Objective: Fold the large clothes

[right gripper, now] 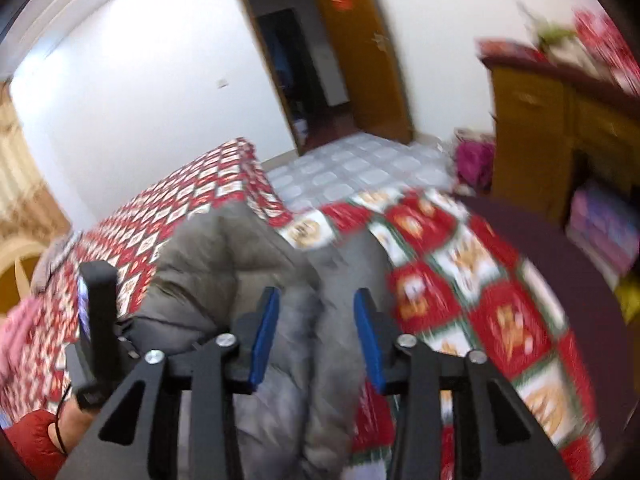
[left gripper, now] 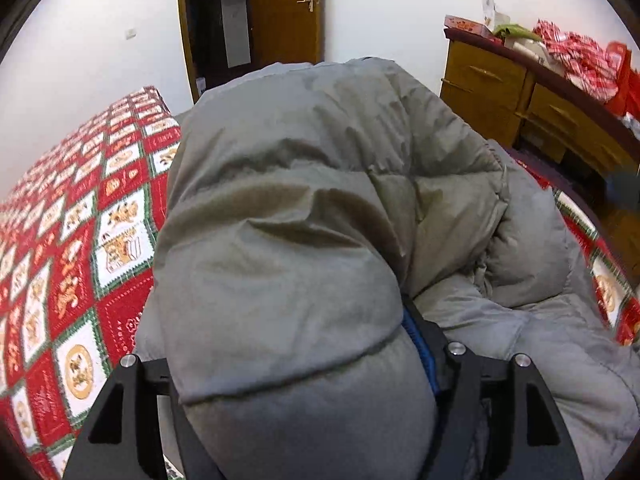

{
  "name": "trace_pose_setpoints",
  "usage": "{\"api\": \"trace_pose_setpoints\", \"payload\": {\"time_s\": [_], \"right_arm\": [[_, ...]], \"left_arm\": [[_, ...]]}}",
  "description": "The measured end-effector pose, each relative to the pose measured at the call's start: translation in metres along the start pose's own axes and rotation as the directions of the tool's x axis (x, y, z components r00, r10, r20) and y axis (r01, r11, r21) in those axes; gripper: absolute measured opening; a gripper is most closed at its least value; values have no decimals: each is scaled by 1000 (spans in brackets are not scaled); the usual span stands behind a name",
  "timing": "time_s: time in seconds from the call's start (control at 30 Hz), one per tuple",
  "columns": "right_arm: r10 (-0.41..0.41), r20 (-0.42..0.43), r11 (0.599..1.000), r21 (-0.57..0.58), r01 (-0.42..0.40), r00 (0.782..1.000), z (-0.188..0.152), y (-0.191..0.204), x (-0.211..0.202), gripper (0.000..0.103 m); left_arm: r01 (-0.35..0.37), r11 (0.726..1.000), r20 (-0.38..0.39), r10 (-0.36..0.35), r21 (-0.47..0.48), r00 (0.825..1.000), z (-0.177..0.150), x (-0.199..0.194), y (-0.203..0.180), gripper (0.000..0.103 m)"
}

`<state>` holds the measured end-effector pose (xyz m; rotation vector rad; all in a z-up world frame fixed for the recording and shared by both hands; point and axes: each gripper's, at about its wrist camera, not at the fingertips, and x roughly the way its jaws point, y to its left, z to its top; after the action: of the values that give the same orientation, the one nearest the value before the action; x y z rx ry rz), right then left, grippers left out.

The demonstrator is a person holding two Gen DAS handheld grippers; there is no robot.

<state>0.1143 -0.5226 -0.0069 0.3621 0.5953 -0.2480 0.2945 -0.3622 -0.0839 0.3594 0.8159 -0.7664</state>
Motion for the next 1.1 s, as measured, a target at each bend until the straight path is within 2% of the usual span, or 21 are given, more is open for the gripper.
{"api": "trace_pose_setpoints", "payload": {"time_s": [0.07, 0.1, 0.2, 0.27, 0.47, 0.57, 0.87, 0.97, 1.1], "right_arm": [[-49, -40, 994, -98, 45, 998, 15, 23, 19, 33], [-73, -54, 990, -122, 66, 996, 12, 31, 24, 30], [-87, -161, 992, -99, 72, 983, 3, 28, 67, 21], [-135, -193, 989, -88, 120, 972, -10, 24, 81, 19], [-146, -148, 985, 66, 157, 978, -46, -8, 93, 19], [-172, -116, 981, 67, 181, 978, -55, -5, 99, 19], [-227, -146, 970, 48, 237, 963, -50, -2, 110, 19], [-250, -155, 966, 24, 256, 956, -50, 2, 113, 19], [-242, -148, 968, 30, 248, 959, -53, 0, 111, 19]], "left_arm": [[-15, 1000, -2, 15, 19, 1000, 0, 0, -3, 71], [-17, 1000, -4, 17, 23, 1000, 0, 0, -3, 71], [-16, 999, -10, 16, 28, 1000, 1, 1, -2, 71], [-16, 999, -11, 16, 33, 1000, 1, 2, -2, 71], [-16, 999, -29, 17, 51, 999, 6, 10, -1, 76], [-13, 999, -54, 16, 41, 998, 8, 17, 2, 82], [21, 1000, -95, -21, 3, 995, 14, 38, 10, 93], [17, 1000, -99, -17, -2, 995, 15, 41, 9, 94], [14, 1000, -85, -15, -8, 996, 14, 36, 9, 94]]}}
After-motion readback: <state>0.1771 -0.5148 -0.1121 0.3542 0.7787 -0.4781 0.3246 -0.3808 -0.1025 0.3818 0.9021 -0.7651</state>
